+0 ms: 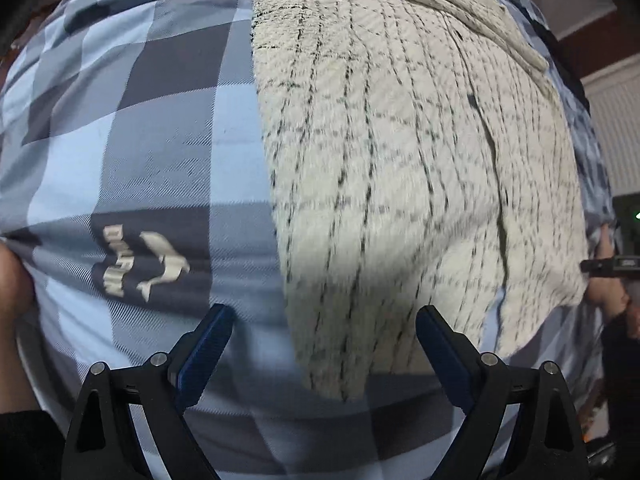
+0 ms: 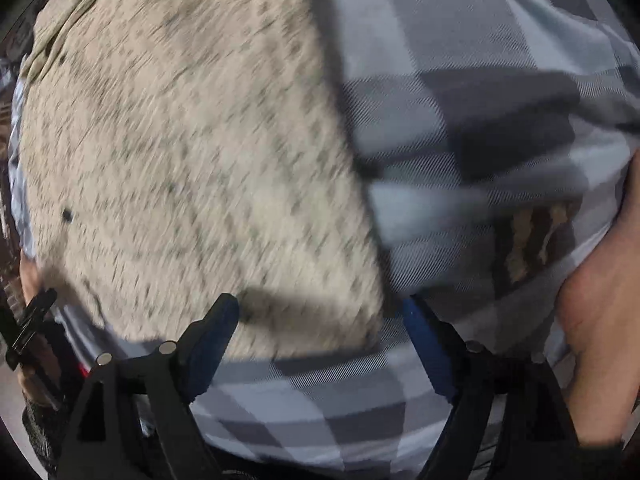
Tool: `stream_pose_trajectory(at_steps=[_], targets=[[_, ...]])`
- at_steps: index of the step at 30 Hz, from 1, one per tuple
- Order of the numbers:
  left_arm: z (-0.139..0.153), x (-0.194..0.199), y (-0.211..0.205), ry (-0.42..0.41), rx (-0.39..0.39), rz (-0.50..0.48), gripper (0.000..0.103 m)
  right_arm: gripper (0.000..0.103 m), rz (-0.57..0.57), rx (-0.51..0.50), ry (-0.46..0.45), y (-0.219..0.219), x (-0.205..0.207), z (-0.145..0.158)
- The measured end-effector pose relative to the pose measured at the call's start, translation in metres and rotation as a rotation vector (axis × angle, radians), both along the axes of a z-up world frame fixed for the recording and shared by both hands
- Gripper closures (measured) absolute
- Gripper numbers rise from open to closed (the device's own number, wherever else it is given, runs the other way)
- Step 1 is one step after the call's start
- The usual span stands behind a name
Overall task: Fold small clothes
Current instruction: 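Lower both grippers to the cream shirt hem and close on it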
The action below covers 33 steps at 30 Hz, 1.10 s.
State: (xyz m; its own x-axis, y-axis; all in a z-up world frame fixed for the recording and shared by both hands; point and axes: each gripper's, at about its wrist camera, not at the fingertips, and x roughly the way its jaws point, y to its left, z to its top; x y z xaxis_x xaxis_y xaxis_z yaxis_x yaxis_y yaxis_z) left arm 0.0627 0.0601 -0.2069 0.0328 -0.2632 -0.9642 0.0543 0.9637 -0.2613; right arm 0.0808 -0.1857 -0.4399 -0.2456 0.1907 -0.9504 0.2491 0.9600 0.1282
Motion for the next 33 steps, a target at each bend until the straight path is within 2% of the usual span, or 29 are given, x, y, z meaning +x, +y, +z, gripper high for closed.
stream_pose_trajectory(at_steps=[3,5,9,13,14,16,17,19,20,22,24,25,26,27,30,33], targets=[[-0.009,0.014,-0.006,0.018,-0.007,-0.025,0.009,0.021,-0.041,-0.001,0.007,-0.019,0.009,-0.013],[-0.011,0.022,-0.015,-0.003,0.012,-0.044,0.009,0.021,-0.063,0.013,0.02,-0.032,0.018,-0.023],[-0.024,0.029,-0.043,0.011,0.01,-0.082,0.009,0.021,0.003,-0.016,0.07,-0.033,0.028,-0.038],[-0.035,0.029,-0.063,-0.003,0.083,-0.155,0.011,0.021,0.059,-0.024,0.069,-0.026,0.034,-0.042],[-0.035,0.029,-0.065,-0.013,0.09,-0.16,0.013,0.021,0.078,-0.022,0.066,-0.024,0.035,-0.041],[-0.035,0.03,-0.066,-0.027,0.101,-0.147,0.026,0.021,0.125,-0.016,0.054,-0.02,0.037,-0.041],[-0.035,0.031,-0.066,-0.025,0.091,-0.14,0.029,0.021,0.14,0.004,0.045,-0.019,0.038,-0.041],[-0.033,0.033,-0.062,-0.024,0.066,-0.129,0.043,0.022,0.159,0.008,0.028,-0.019,0.041,-0.045],[-0.031,0.032,-0.054,-0.023,0.052,-0.123,0.046,0.025,0.162,0.002,0.025,-0.019,0.041,-0.048],[-0.029,0.034,-0.051,-0.026,0.042,-0.111,0.062,0.037,0.188,-0.007,0.013,-0.022,0.043,-0.053],[-0.025,0.035,-0.044,-0.047,0.029,-0.117,0.071,0.063,0.222,-0.014,0.004,-0.015,0.042,-0.054],[-0.023,0.035,-0.041,-0.057,0.032,-0.124,0.076,0.072,0.24,-0.018,-0.003,-0.014,0.042,-0.053],[-0.021,0.035,-0.043,-0.069,0.038,-0.132,0.078,0.088,0.249,-0.015,-0.009,-0.013,0.042,-0.053],[-0.019,0.035,-0.046,-0.081,0.047,-0.139,0.084,0.097,0.25,-0.003,-0.019,-0.014,0.044,-0.051],[-0.003,0.03,-0.035,-0.099,0.046,-0.138,0.095,0.099,0.282,-0.017,-0.059,-0.015,0.042,-0.047],[0.015,0.032,-0.029,-0.11,0.011,-0.121,0.097,0.099,0.335,-0.034,-0.115,-0.014,0.04,-0.034]])
